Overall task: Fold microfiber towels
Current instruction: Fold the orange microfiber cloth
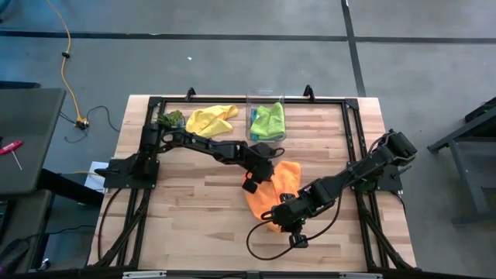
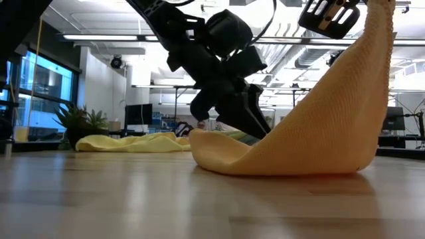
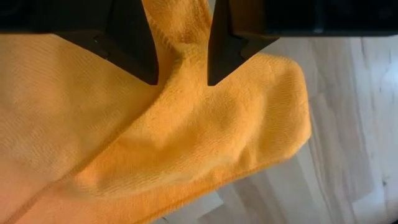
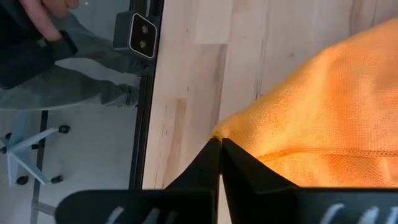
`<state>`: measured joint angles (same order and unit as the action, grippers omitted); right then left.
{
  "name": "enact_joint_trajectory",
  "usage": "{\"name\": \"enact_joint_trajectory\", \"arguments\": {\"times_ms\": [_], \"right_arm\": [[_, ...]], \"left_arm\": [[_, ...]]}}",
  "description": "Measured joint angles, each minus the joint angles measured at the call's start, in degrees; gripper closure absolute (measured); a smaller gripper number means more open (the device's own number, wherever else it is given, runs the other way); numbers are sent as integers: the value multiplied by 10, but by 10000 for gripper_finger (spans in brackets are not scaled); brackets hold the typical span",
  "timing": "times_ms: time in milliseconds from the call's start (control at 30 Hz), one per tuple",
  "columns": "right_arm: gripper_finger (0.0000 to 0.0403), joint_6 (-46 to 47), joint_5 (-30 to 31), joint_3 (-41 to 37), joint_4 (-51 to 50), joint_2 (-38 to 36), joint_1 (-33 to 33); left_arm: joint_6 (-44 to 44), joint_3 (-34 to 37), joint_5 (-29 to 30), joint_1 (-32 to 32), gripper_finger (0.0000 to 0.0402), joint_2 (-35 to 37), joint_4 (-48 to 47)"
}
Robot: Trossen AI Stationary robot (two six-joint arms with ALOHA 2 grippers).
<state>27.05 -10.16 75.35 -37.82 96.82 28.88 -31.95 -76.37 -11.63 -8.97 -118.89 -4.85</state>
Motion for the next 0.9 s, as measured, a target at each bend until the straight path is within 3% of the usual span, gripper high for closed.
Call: {"name": "enact_joint_trajectory", "arguments": {"times_ms": [533,667,800,900], "right_arm": [[403,0,3,0,6,0,0],[403,0,4,0,8,0,0],[403,-1,4,0,8,0,0],[403,0,4,0,8,0,0]], "left_arm": [[18,0,-1,4,287,-6,-14],[20,0,5,7,322,-6,-14],[51,0,5,11,384,-4,-13],[63,0,5,12,393,-3,-16]]}}
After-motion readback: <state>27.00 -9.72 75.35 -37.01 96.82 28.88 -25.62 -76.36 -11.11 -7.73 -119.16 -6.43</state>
